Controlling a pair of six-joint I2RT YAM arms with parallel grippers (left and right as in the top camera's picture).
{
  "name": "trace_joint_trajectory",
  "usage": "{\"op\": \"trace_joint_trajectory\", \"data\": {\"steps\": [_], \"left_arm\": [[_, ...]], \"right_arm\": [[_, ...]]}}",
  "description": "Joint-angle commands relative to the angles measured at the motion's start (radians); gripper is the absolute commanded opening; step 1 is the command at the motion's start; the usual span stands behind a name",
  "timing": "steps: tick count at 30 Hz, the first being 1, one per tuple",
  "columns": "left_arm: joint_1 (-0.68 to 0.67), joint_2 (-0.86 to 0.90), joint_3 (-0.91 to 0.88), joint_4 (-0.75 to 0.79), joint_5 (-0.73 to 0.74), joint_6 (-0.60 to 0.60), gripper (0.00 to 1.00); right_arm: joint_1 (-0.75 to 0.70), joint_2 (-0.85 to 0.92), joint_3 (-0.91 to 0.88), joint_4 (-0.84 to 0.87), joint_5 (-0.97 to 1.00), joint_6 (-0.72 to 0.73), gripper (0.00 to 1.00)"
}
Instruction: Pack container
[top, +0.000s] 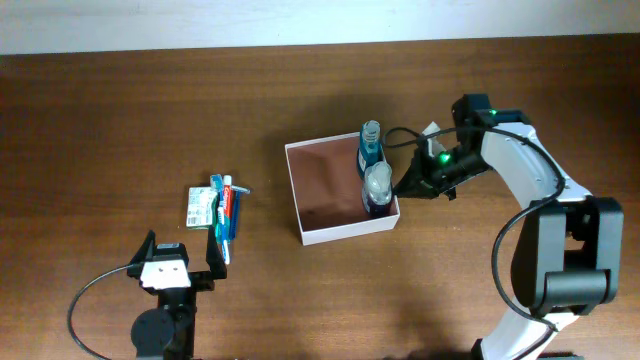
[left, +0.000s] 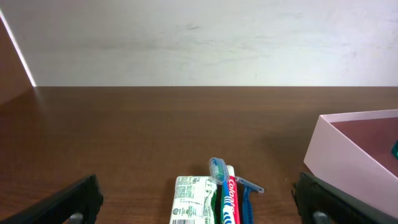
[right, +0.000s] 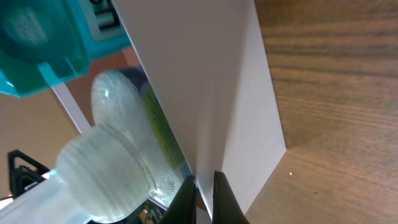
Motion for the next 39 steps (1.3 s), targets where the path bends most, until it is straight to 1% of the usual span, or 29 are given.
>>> {"op": "trace_joint_trajectory", "data": {"steps": [1, 10, 13, 16, 22, 26, 32, 39], "left_arm": [[0.004, -0.006, -0.006, 0.000, 0.011, 0.015, 1.00], [0.004, -0.006, -0.006, 0.000, 0.011, 0.015, 0.99], [0.004, -0.006, -0.006, 0.000, 0.011, 0.015, 0.99], [0.004, -0.006, -0.006, 0.000, 0.011, 0.015, 1.00], [0.004, -0.006, -0.006, 0.000, 0.011, 0.015, 1.00], [0.004, -0.006, -0.006, 0.000, 0.011, 0.015, 1.00], [0.004, -0.006, -0.006, 0.000, 0.011, 0.015, 1.00], [0.004, -0.006, -0.006, 0.000, 0.011, 0.015, 1.00]], "right_arm": [[-0.048, -0.002, -0.005, 0.014, 0.010, -0.016, 0.04], [-0.053, -0.002, -0.006, 0.021, 0.016, -0.024, 0.04], [-0.044, -0.002, -0.028, 0.036, 0.029, 0.007, 0.04], [-0.046, -0.002, -0.077, 0.088, 0.028, 0.042, 0.04], [-0.046, -0.002, -0.109, 0.123, -0.088, 0.047, 0.04], [-0.045, -0.002, -0.109, 0.123, -0.207, 0.047, 0.04], [-0.045, -0.002, -0.109, 0.122, -0.300, 0.047, 0.04], [-0.045, -0.002, -0.109, 0.123, -0.328, 0.047, 0.04]]}}
